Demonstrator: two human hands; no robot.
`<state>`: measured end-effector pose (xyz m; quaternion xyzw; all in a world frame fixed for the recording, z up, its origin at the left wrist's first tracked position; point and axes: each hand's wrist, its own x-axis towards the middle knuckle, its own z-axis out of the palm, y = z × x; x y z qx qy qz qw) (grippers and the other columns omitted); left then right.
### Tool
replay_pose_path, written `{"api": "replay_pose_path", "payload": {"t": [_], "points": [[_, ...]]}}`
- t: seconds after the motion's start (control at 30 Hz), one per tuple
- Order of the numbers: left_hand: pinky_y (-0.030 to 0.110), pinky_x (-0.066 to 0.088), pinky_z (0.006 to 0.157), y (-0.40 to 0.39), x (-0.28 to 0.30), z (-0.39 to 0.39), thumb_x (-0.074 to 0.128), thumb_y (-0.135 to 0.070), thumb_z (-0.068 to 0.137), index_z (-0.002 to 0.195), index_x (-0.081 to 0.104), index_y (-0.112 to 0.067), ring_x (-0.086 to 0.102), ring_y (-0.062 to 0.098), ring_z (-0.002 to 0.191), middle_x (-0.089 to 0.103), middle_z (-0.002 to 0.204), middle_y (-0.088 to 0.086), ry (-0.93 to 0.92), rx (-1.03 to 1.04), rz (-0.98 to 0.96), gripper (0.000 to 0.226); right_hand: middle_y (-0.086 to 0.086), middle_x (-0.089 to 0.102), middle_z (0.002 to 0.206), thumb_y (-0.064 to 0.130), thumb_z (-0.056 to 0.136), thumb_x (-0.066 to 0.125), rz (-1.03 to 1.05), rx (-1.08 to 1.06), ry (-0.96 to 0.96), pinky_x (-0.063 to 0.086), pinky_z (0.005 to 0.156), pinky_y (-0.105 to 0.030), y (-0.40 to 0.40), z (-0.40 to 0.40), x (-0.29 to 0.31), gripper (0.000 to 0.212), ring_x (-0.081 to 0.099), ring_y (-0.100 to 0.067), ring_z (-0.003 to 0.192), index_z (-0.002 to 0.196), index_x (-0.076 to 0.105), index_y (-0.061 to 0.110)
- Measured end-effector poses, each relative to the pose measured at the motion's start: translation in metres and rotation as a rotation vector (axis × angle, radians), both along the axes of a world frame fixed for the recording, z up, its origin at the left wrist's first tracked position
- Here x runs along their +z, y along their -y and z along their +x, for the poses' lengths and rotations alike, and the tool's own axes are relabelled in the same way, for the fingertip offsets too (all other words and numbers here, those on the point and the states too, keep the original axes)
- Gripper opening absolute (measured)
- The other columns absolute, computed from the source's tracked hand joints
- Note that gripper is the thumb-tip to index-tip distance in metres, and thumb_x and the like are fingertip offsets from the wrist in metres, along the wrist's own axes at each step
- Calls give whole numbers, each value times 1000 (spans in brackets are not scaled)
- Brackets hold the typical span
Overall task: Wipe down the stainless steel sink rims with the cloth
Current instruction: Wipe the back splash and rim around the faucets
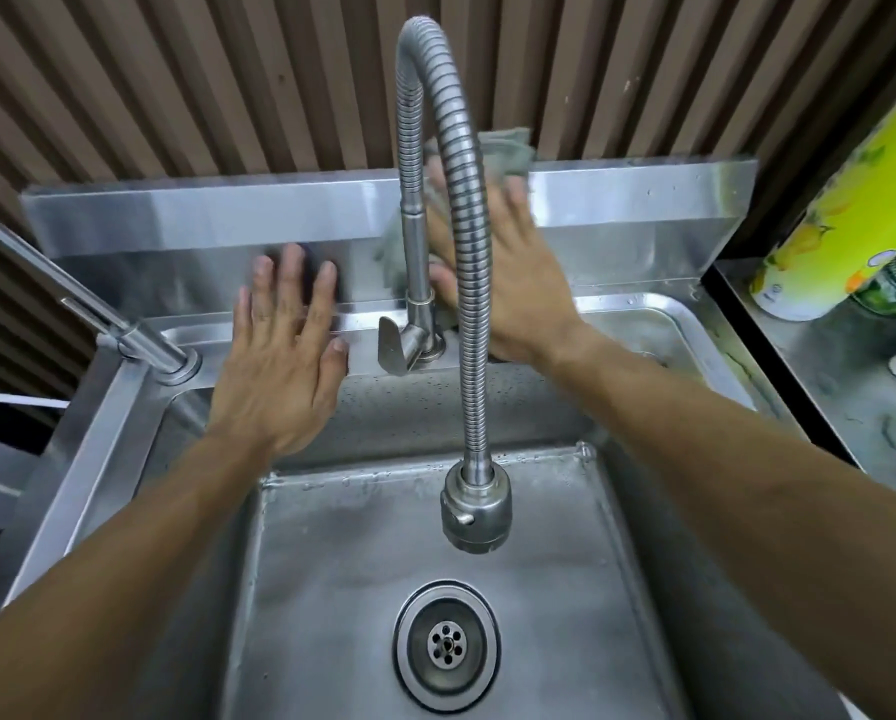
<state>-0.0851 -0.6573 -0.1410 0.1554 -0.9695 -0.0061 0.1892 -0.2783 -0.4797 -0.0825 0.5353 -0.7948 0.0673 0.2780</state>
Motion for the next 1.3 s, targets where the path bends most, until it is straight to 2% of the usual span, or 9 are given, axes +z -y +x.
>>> {"api": "replay_pose_path", "payload": {"t": [0.07,0.17,0.33,0.47,0.57,0.77,1.0,1.2,1.3], "points": [[49,-14,126,5,10,-4,29,-47,105,165,-10,-16,-29,31,153,-29,166,8,-35,-40,-50,77,-10,14,173,41,113,20,32,100,-68,-4,129,-47,12,1,4,57,10,-31,160,166,18,19],[47,-14,126,16,29,-14,32,-49,103,165,-8,-16,-23,33,155,-27,167,5,-52,-80,-112,81,-15,15,172,47,113,25,-62,-16,-53,4,129,-49,-13,-18,-6,58,13,-35,159,165,18,24],[50,-12,127,22,20,-21,36,-39,101,164,-9,-14,-18,34,156,-21,169,8,-115,-71,-134,81,-28,4,170,38,112,28,-583,-495,360,3,126,-64,-45,-24,-25,62,-1,-48,157,164,15,8],[55,-8,127,26,16,-21,35,-39,100,163,-8,-11,-16,36,155,-12,170,16,-146,-96,-133,81,-24,15,170,40,109,46,-324,-185,156,0,128,-58,2,6,-19,68,9,-46,157,163,21,9],[57,-8,127,26,15,-21,35,-39,100,163,-7,-10,-21,33,154,-11,170,19,-144,-115,-132,82,-18,23,169,41,111,37,-193,-46,18,10,129,-54,-10,-10,-15,58,17,-40,158,163,27,17],[51,-14,126,23,16,-23,35,-39,99,165,-3,-9,-28,29,153,-10,170,22,-144,-106,-115,82,-17,-8,173,37,112,25,-868,-529,636,-6,127,-59,-41,-36,-5,63,-13,-40,158,166,9,10],[50,-14,126,24,14,-22,39,-37,98,165,-3,-11,-28,29,153,-11,171,19,-160,-112,-115,84,-11,11,173,29,112,34,-439,-147,385,-9,128,-43,-24,-5,-19,55,0,-33,160,164,21,15],[58,-7,127,24,14,-22,37,-36,99,165,-4,-10,-23,32,154,-9,171,22,-170,-128,-132,82,-14,-1,173,30,112,24,-1084,-622,710,-7,127,-52,-47,-58,8,58,-8,-36,159,165,14,9],[57,-8,127,24,15,-22,37,-36,99,165,-5,-10,-25,32,154,-10,170,22,-170,-133,-126,82,-15,-1,173,25,113,25,-1009,-525,681,-10,127,-53,-29,-34,2,56,-9,-36,159,165,14,8]]}}
